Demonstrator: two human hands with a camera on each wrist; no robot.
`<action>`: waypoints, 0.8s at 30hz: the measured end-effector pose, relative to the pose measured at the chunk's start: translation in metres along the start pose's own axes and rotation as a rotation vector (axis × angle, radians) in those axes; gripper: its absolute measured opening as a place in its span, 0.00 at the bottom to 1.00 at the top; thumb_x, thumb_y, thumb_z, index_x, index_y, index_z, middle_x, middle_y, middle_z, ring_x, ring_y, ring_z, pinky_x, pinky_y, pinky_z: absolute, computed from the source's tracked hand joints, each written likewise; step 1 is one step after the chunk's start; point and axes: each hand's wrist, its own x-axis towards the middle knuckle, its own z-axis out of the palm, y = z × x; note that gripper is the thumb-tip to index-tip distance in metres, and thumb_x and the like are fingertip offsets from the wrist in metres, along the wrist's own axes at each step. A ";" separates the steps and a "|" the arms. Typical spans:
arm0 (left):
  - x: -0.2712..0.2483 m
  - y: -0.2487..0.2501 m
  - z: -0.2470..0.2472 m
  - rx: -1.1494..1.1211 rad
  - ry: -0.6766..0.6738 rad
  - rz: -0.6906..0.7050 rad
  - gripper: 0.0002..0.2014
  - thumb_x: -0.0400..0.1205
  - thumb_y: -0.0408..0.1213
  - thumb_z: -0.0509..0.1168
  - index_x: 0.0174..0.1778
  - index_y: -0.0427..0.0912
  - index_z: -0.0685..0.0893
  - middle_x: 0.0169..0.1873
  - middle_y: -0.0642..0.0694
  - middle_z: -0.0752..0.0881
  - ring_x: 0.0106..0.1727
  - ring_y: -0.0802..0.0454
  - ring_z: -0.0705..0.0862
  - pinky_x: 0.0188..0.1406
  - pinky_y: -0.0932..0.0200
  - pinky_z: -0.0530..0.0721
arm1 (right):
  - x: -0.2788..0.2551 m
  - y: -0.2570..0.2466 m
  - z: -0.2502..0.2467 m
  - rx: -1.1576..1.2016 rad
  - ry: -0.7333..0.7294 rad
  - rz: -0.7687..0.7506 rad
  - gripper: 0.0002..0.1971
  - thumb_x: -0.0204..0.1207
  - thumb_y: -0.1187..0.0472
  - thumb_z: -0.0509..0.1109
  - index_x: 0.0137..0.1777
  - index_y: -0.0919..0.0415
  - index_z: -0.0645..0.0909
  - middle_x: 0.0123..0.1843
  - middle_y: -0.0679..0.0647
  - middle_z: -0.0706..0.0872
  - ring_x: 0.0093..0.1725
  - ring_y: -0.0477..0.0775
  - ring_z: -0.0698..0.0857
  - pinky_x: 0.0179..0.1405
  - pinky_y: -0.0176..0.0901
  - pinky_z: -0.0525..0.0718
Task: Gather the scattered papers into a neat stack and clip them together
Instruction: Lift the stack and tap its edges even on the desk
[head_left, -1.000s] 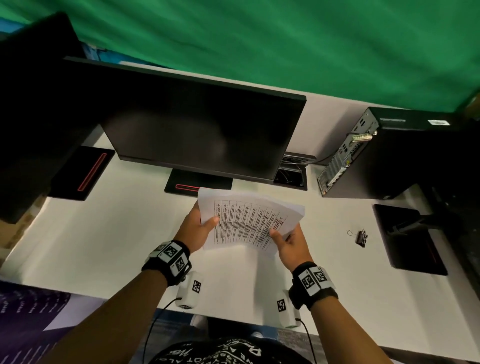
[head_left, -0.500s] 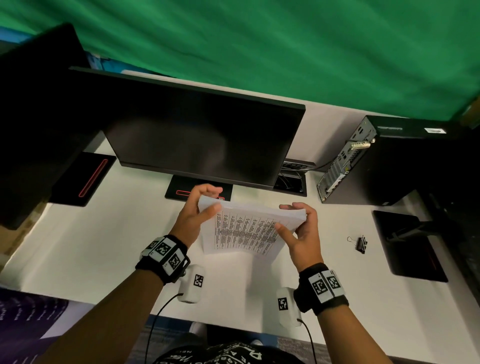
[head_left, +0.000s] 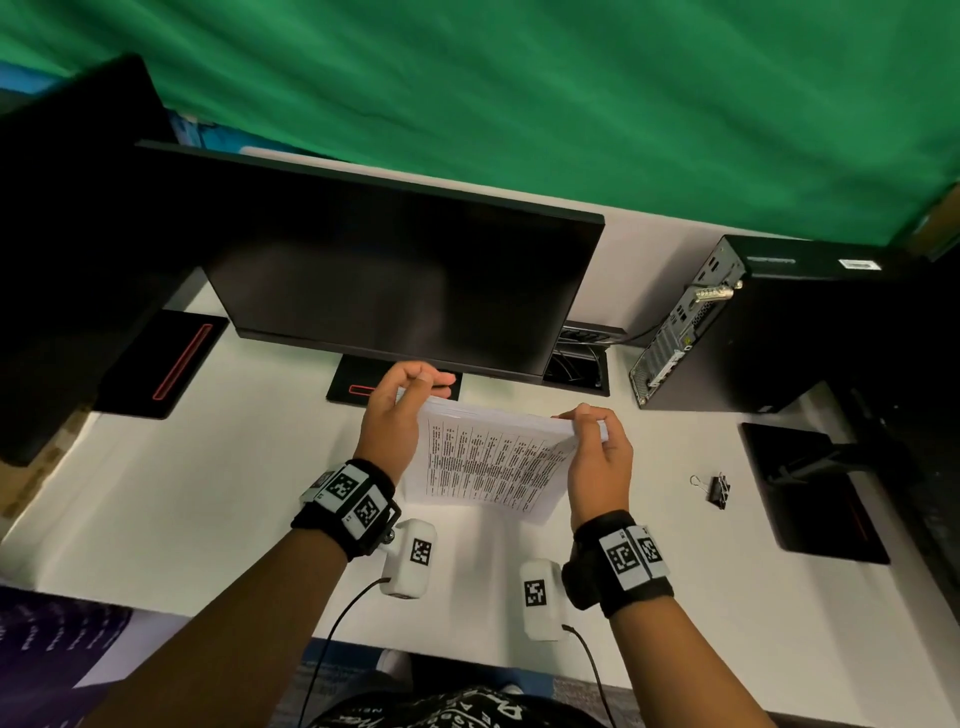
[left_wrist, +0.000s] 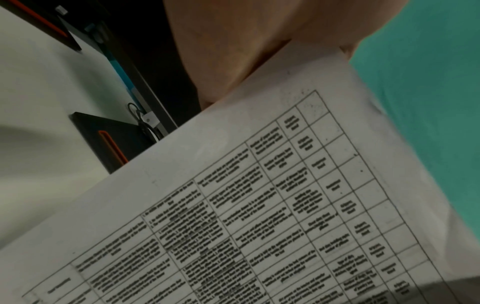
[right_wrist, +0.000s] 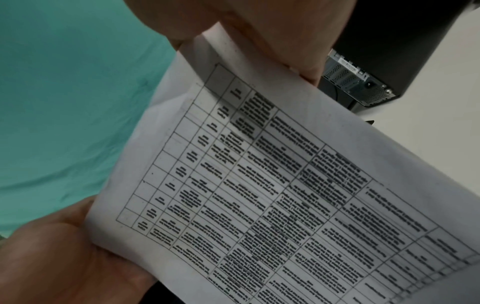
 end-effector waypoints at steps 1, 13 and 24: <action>0.000 -0.001 -0.001 -0.008 -0.019 0.020 0.09 0.81 0.49 0.63 0.50 0.49 0.81 0.56 0.48 0.88 0.60 0.43 0.86 0.67 0.32 0.78 | 0.000 -0.001 0.000 0.000 -0.021 0.005 0.12 0.86 0.53 0.62 0.47 0.59 0.81 0.41 0.50 0.86 0.40 0.49 0.85 0.29 0.30 0.80; 0.004 -0.023 -0.028 -0.039 -0.210 -0.023 0.35 0.53 0.17 0.54 0.55 0.49 0.71 0.63 0.44 0.76 0.67 0.46 0.77 0.55 0.59 0.81 | 0.004 0.011 -0.020 0.107 -0.386 -0.061 0.34 0.51 0.61 0.68 0.62 0.52 0.67 0.59 0.58 0.75 0.53 0.50 0.78 0.50 0.34 0.81; 0.014 -0.017 -0.024 0.381 -0.160 -0.096 0.13 0.85 0.34 0.62 0.64 0.51 0.81 0.59 0.51 0.87 0.62 0.52 0.85 0.65 0.45 0.82 | 0.018 0.009 -0.023 -0.176 -0.167 0.011 0.16 0.78 0.67 0.74 0.60 0.49 0.77 0.56 0.51 0.88 0.57 0.51 0.88 0.56 0.50 0.89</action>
